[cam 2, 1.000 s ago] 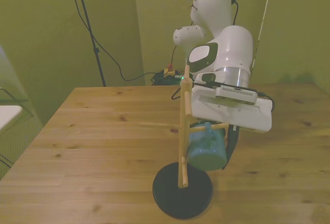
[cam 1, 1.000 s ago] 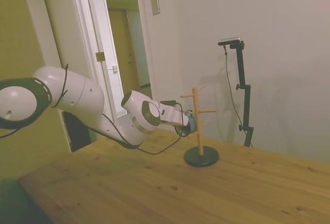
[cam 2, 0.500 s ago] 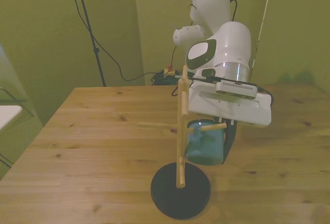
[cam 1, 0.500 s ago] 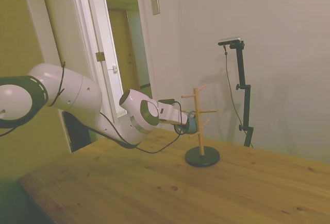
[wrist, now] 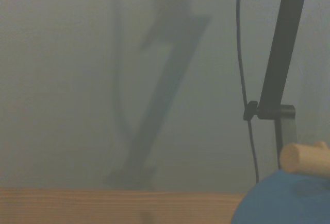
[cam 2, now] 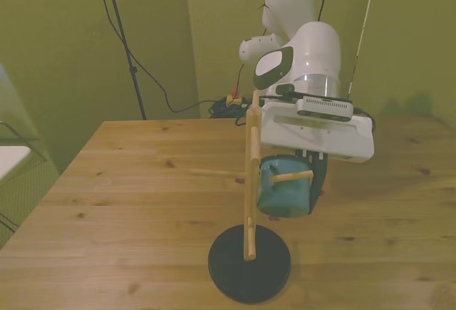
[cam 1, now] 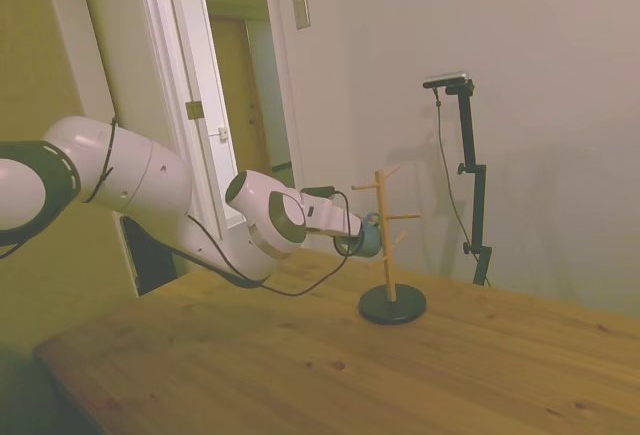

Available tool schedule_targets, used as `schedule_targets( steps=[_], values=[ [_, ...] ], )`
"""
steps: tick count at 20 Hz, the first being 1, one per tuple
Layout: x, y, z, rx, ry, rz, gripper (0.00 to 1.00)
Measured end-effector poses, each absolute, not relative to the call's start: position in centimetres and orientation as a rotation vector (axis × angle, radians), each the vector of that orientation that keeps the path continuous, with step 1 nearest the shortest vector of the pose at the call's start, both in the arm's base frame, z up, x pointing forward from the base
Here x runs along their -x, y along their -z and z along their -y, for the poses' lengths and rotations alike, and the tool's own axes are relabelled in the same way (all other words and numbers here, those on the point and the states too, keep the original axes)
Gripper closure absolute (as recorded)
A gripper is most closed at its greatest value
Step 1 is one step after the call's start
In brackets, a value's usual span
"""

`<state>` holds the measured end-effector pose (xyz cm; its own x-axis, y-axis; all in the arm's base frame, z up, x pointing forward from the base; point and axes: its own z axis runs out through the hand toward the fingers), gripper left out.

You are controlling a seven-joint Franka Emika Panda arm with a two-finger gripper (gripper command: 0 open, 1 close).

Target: Unload the mug

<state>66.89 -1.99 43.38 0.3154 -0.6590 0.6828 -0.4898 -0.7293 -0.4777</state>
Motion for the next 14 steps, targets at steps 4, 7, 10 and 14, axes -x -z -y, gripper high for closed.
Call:
schedule_targets(
  steps=[4,7,10,14],
  values=[
    [-66.4,-43.7,1.2,2.406,1.382,-1.028,1.00],
    [-66.3,-43.5,0.1,2.417,1.375,-1.000,1.00],
    [-66.3,-43.3,-0.9,2.434,1.373,-0.966,1.00],
    [-66.4,-42.9,-2.0,2.458,1.367,-0.937,1.00]
  ],
)
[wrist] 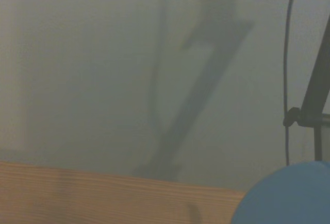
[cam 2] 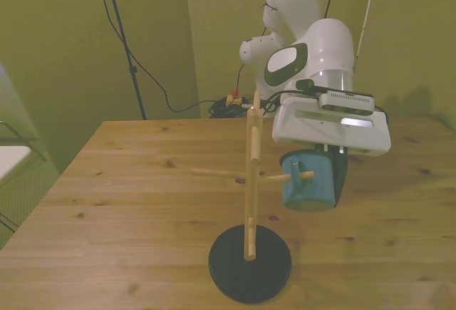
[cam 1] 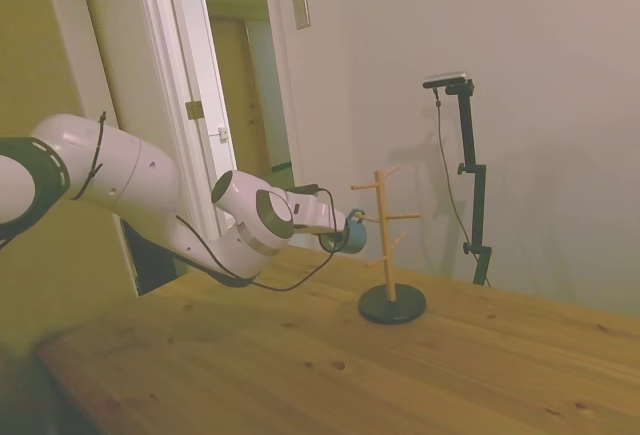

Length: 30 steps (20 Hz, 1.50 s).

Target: Unload the mug

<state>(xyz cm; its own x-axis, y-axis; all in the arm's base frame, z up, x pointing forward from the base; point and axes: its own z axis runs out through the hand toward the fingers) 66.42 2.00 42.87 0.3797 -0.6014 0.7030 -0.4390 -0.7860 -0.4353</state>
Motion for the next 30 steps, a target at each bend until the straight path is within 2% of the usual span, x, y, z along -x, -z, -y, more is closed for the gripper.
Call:
schedule_targets(
  steps=[7,11,23,30],
  values=[
    [-66.4,-42.4,-3.7,2.511,1.370,-0.838,1.00],
    [-65.0,-41.4,-5.5,2.558,1.338,-0.767,1.00],
    [-53.3,-42.7,-5.5,2.582,1.210,-0.657,1.00],
    [-46.1,-41.6,-4.3,2.608,1.085,-0.723,1.00]
  ],
)
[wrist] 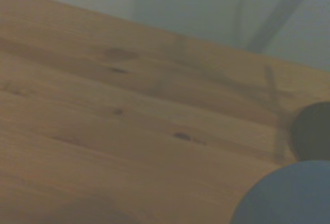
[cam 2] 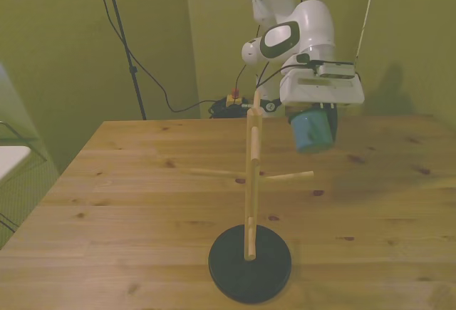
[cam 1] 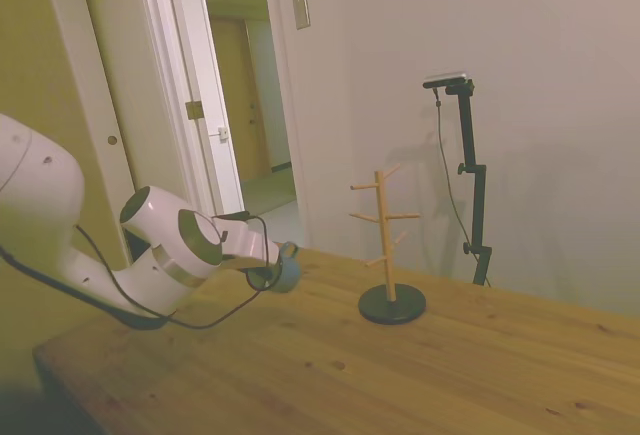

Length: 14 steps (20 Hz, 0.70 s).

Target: Unload the mug

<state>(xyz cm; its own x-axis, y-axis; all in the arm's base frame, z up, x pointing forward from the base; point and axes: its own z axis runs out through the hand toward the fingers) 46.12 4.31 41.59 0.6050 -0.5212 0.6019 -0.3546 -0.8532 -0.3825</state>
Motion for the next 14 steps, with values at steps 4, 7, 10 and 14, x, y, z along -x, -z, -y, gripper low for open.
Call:
schedule_targets(
  steps=[4,7,10,14],
  values=[
    [-43.3,-42.2,-3.8,2.615,1.072,-0.811,1.00],
    [-42.6,-43.3,-3.5,2.616,1.054,-0.924,1.00],
    [-42.3,-44.6,-3.1,2.638,1.017,-1.010,1.00],
    [-42.8,-46.3,-1.6,2.678,0.962,-1.101,1.00]
  ],
)
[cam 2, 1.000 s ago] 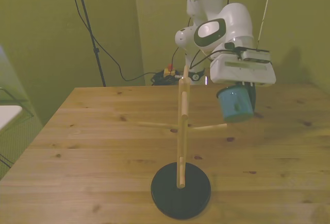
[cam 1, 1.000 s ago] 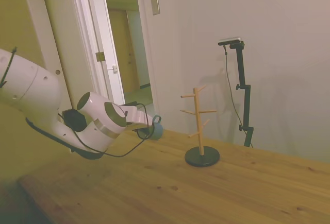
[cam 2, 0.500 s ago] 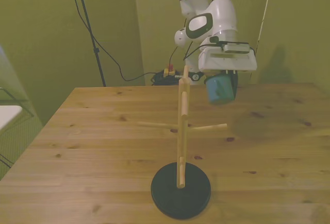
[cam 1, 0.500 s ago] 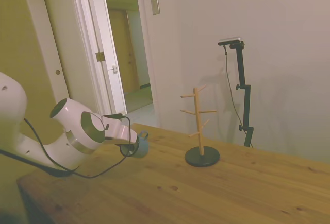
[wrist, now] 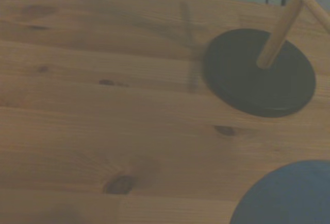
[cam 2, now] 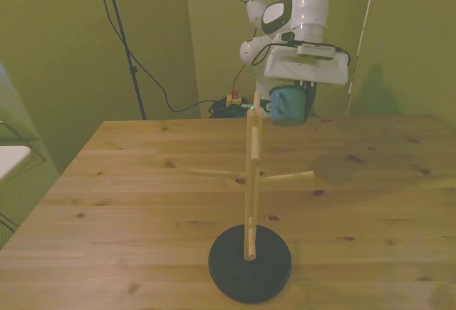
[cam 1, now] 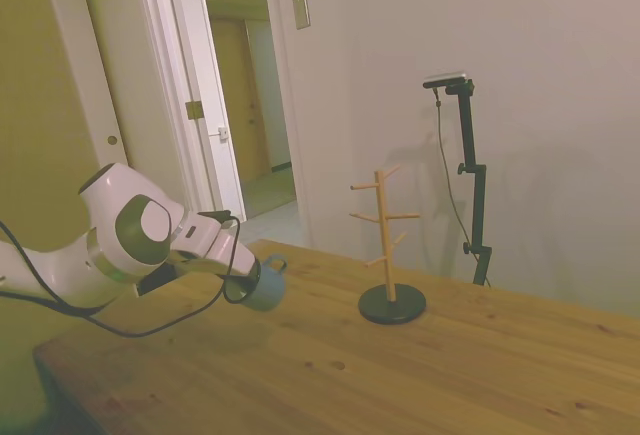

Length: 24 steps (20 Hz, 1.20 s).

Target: Unload the mug

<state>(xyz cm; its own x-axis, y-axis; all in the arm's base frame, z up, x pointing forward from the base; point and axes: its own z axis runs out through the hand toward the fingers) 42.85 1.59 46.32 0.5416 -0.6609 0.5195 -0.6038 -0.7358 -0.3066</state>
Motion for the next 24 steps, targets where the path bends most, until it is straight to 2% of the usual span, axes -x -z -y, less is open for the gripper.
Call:
schedule_targets(
  steps=[2,10,18,24],
  values=[
    [-43.1,-46.0,-1.0,2.716,0.928,-1.134,1.00],
    [-46.3,-40.8,-1.1,2.911,0.612,-1.165,1.00],
    [-46.8,-38.2,-0.6,2.967,0.440,-1.182,1.00],
    [-49.3,-37.0,0.9,2.957,0.383,-1.222,1.00]
  ],
)
